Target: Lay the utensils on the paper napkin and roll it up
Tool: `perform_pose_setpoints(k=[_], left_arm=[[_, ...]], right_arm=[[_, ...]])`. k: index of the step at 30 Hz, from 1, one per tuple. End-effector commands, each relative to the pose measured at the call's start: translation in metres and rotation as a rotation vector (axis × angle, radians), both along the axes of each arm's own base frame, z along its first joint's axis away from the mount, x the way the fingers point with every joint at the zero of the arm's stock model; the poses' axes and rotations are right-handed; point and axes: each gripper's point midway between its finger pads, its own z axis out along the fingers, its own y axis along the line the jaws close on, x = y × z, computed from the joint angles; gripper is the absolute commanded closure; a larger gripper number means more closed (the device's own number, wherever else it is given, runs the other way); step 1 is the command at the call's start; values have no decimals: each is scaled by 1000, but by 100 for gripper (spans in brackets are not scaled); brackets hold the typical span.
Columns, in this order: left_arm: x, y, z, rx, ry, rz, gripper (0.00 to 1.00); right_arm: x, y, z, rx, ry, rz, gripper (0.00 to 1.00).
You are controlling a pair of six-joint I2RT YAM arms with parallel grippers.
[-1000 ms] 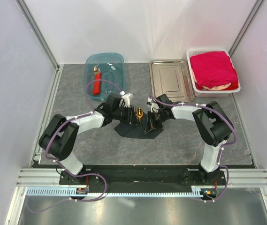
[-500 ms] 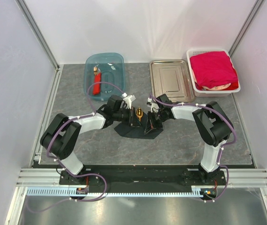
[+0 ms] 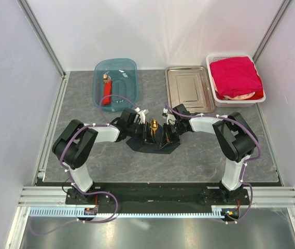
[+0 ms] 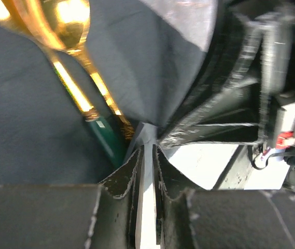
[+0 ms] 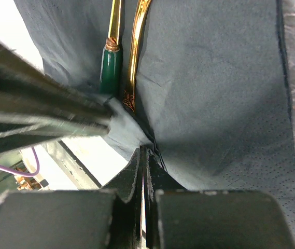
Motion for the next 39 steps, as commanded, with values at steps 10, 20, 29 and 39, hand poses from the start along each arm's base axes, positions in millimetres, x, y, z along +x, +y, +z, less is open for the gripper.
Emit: perform_pose_setpoints(k=[10, 20, 29, 39], left_arm=[[13, -1, -2, -16, 24, 46, 83], [13, 0, -3, -14, 22, 44, 83], [13, -1, -1, -17, 18, 42, 83], [14, -1, -2, -15, 14, 45, 83]], right_arm=[[18, -4, 40, 10, -109, -9, 79], [22, -69, 32, -169, -115, -123, 34], [27, -95, 11, -291, -139, -172, 20], [11, -65, -11, -142, 30, -136, 22]])
